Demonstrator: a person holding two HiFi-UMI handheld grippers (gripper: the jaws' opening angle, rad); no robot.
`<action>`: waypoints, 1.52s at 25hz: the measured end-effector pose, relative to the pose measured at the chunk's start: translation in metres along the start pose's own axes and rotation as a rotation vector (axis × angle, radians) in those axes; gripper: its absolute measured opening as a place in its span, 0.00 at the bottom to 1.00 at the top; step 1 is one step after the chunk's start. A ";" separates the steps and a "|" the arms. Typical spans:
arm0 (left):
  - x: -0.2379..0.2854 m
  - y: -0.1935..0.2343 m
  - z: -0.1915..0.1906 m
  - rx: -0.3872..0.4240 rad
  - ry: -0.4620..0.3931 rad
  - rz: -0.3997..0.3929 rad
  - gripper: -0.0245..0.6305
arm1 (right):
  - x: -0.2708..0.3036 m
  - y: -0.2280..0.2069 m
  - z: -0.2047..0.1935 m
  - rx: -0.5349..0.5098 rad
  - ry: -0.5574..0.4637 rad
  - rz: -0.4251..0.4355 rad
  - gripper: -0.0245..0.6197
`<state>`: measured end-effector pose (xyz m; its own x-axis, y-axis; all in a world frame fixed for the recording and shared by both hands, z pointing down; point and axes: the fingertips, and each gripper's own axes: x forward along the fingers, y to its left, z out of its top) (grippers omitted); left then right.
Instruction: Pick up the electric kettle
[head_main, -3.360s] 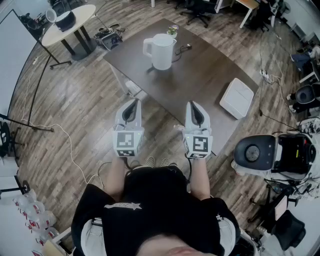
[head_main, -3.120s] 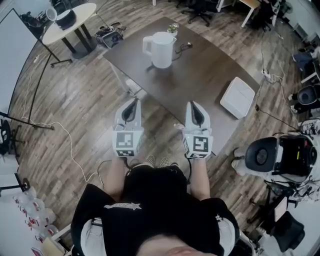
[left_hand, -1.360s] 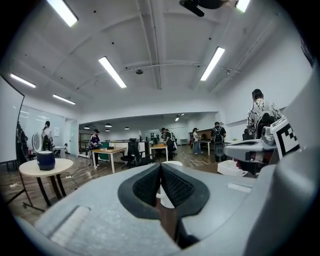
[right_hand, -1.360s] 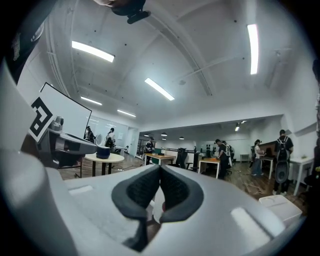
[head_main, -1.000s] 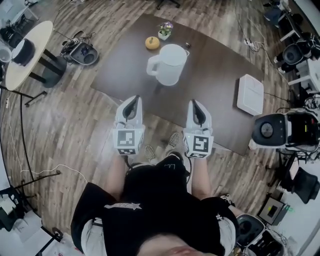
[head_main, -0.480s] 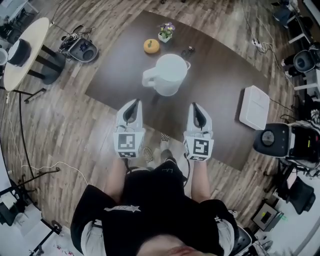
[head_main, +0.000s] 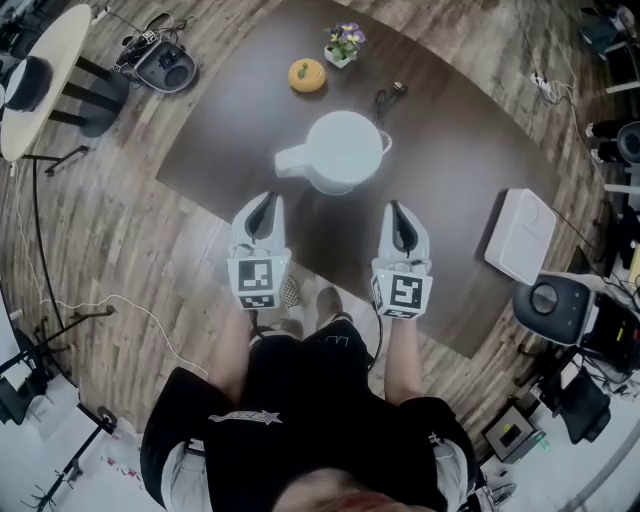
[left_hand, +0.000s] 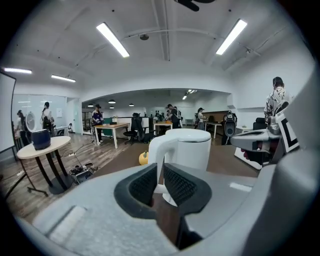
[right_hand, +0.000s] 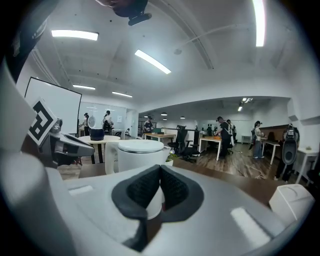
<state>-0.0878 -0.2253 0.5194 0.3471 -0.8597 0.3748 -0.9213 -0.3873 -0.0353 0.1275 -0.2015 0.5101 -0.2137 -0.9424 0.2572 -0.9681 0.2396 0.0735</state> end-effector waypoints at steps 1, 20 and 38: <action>0.006 0.000 -0.005 -0.009 0.017 -0.003 0.17 | 0.004 -0.001 -0.003 -0.001 0.005 0.002 0.05; 0.081 0.021 -0.038 -0.022 0.083 0.124 0.40 | 0.053 -0.037 -0.044 0.036 0.098 0.015 0.05; 0.120 0.036 -0.040 -0.026 0.089 0.197 0.40 | 0.085 -0.048 -0.062 0.039 0.145 0.059 0.05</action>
<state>-0.0859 -0.3288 0.5997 0.1441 -0.8846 0.4435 -0.9744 -0.2051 -0.0926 0.1639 -0.2789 0.5880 -0.2519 -0.8828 0.3966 -0.9594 0.2815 0.0172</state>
